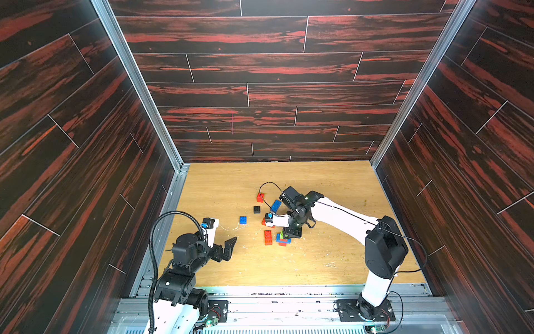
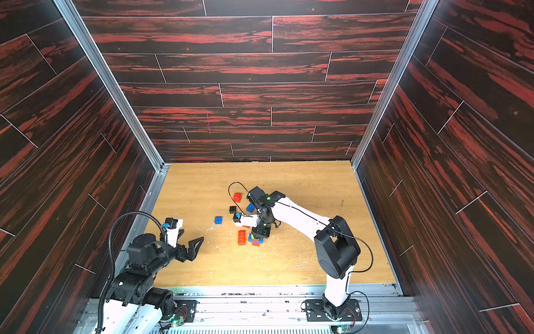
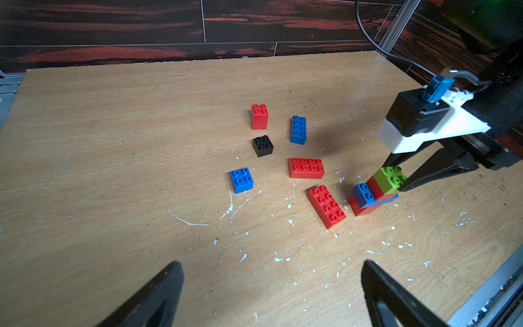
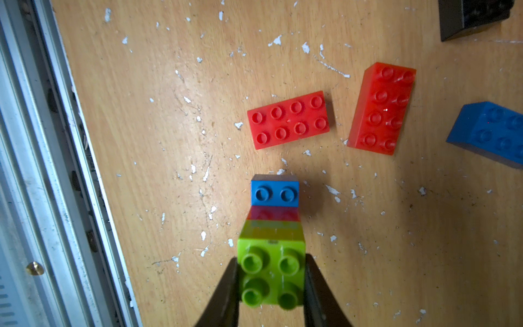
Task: Assemble the letter f with lego
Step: Assemble the lego brick with the lego brick.
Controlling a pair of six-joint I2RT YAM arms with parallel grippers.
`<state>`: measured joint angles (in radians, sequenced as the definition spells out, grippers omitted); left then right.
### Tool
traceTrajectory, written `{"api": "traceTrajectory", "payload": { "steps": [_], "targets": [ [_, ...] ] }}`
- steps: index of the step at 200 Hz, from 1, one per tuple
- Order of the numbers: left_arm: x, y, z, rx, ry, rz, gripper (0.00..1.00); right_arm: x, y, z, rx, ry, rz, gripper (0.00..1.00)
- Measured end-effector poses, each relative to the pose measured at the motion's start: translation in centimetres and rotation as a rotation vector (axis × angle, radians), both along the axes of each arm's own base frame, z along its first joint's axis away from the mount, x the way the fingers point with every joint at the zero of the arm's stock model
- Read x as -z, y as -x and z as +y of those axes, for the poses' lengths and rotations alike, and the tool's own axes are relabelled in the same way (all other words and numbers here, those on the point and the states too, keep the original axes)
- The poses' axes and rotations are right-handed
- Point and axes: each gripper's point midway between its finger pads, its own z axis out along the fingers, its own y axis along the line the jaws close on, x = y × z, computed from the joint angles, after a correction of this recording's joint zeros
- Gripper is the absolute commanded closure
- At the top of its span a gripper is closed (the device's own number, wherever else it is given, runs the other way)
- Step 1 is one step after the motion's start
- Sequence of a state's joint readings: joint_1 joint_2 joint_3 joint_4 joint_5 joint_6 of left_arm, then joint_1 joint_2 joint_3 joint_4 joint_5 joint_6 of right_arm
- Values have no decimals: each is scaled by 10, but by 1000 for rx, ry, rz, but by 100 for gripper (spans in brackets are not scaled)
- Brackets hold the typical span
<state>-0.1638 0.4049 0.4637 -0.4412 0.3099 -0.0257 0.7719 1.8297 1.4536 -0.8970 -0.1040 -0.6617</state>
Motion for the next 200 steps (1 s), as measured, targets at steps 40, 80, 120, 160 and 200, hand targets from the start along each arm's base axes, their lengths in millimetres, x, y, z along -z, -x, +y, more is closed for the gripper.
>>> {"api": "traceTrajectory", "payload": {
  "steps": [40,80,120,160,200],
  "targets": [
    [0,0,0,0,0,0,0,0,-1,0,16,2,1,64],
    [0,0,0,0,0,0,0,1,-1,-2,25,10,3,60],
    [0,0,0,0,0,0,0,5,1,-4,29,27,19,57],
    [0,0,0,0,0,0,0,6,2,-4,30,32,26,56],
    [0,0,0,0,0,0,0,0,0,-1,36,24,19,55]
  ]
}}
